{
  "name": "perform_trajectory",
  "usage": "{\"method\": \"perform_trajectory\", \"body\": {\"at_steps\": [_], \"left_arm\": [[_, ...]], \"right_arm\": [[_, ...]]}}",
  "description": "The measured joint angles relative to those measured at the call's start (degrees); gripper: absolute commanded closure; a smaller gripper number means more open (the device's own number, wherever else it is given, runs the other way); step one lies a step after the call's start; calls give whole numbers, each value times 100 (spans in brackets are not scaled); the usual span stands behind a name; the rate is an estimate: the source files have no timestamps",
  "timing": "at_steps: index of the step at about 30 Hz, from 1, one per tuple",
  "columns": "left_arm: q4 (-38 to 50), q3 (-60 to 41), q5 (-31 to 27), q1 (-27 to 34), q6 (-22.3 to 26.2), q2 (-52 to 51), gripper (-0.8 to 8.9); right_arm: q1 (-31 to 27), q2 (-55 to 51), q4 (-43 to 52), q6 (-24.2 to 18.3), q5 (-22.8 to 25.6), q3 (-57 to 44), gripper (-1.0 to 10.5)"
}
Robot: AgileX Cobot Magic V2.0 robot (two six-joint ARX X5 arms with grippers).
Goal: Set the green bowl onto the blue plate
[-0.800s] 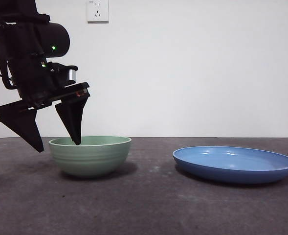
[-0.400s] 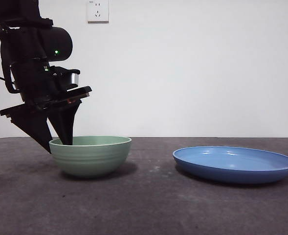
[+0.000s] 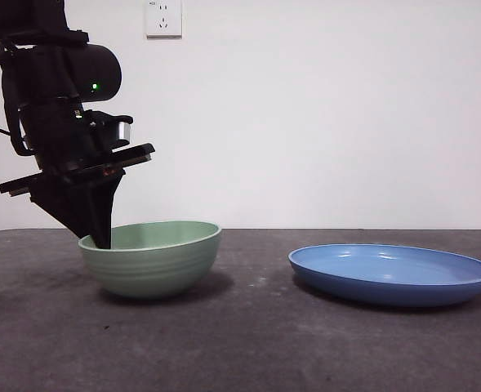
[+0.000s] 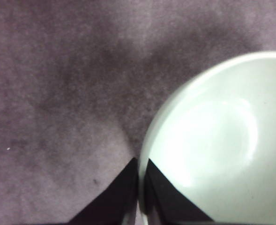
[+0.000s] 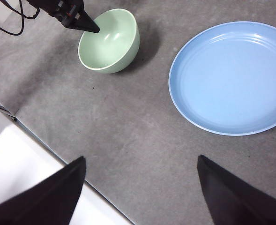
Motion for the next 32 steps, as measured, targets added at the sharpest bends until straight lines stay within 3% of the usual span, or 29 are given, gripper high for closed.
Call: {"method": "perform_trajectory", "body": {"at_steps": [9, 19, 32], "left_arm": [[-11, 210, 2, -90, -247, -4, 804], [-57, 1244, 63, -737, -409, -299, 804], [616, 1515, 66, -1499, -763, -131, 804]], "right_arm": [[0, 0, 0, 0, 0, 0, 565], [0, 0, -2, 0, 0, 2, 565], [4, 0, 0, 4, 0, 2, 565]]}}
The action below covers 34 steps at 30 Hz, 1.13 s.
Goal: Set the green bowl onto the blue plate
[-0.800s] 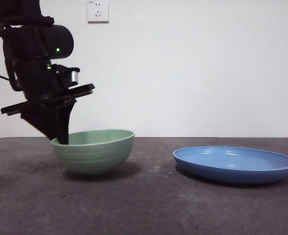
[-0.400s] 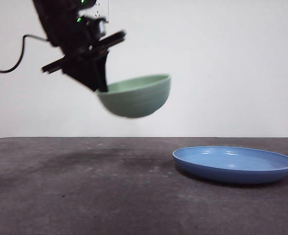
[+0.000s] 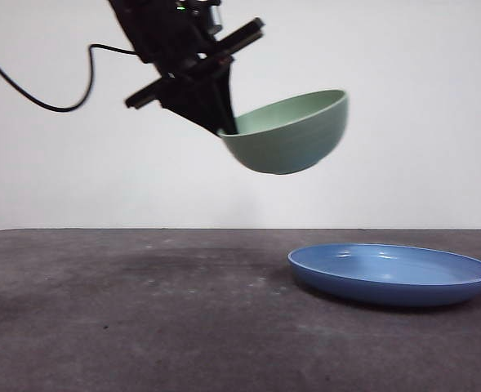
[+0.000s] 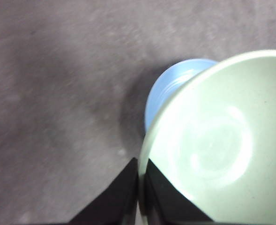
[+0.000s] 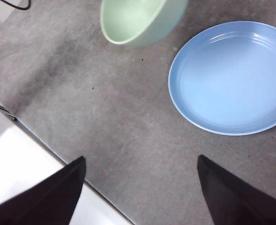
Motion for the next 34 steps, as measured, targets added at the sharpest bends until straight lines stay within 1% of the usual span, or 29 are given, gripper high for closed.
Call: {"method": "perform_trajectory", "body": {"at_steps": [5, 14, 22, 31, 34], "left_arm": [[-66, 354, -2, -192, -83, 549, 804], [-243, 1423, -2, -562, -114, 1762, 804], [-428, 2079, -90, -726, -116, 2677, 804], [-422, 2162, -170, -785, -155, 2806, 802], [-420, 2162, -168, -789, -157, 2806, 721]], "right_arm": [[0, 0, -2, 4, 0, 0, 565], [0, 0, -2, 48, 0, 0, 565], [0, 0, -2, 50, 0, -2, 565], [0, 0, -2, 61, 0, 0, 565], [0, 0, -2, 70, 0, -2, 565]]}}
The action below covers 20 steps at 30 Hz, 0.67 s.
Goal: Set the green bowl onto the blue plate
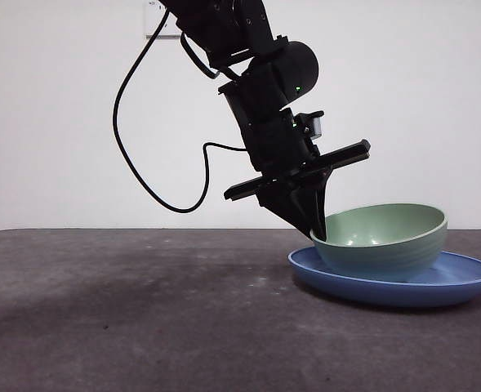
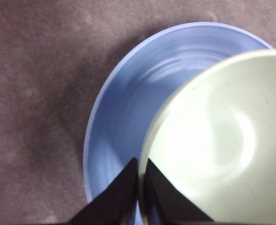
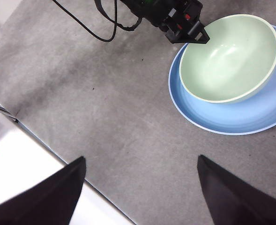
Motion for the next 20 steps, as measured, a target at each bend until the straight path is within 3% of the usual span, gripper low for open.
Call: {"method": "perform_trajectory", "body": {"at_steps": [4, 13, 20], "left_arm": [[-26, 0, 0, 0, 0, 0, 622], [-59, 0, 0, 0, 0, 0, 615], [-240, 0, 0, 13, 70, -466, 555]], "right_arm": [[0, 0, 0, 15, 0, 2, 565], [0, 0, 0, 15, 0, 2, 565], [0, 0, 0, 15, 2, 2, 565]]}}
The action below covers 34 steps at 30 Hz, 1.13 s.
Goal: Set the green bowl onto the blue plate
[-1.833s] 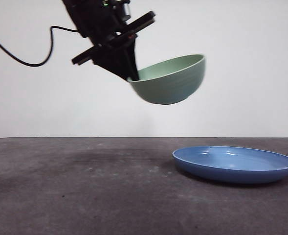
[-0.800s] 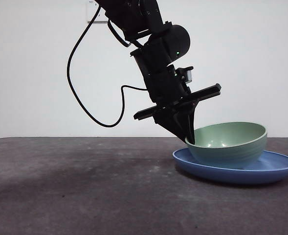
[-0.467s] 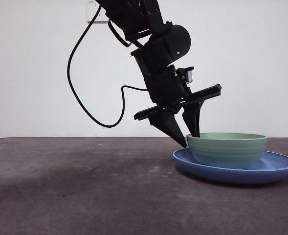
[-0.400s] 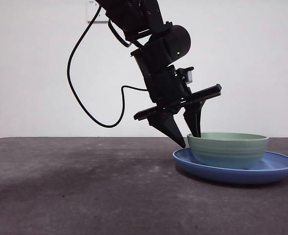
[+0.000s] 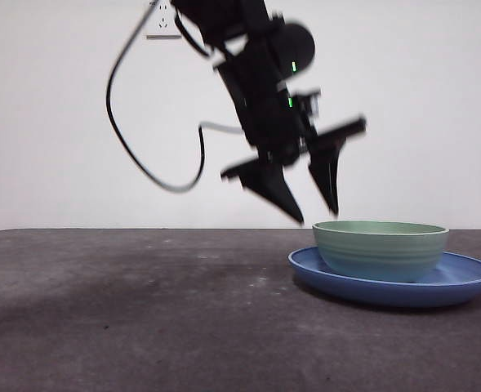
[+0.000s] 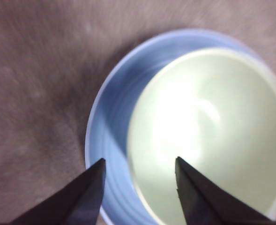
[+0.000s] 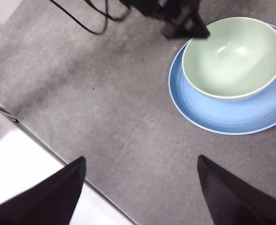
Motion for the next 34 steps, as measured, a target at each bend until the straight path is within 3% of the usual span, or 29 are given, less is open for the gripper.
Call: {"method": "perform_trajectory", "body": {"at_steps": [18, 27, 34], "left_arm": [[-1145, -164, 2, 444, 649, -2673, 555], [-719, -2157, 57, 546, 898, -4199, 556], [-693, -3473, 778, 546, 1137, -5486, 556]], "right_arm": [[0, 0, 0, 0, 31, -2, 565], [0, 0, 0, 2, 254, 0, 565], [0, 0, 0, 2, 291, 0, 565]]}}
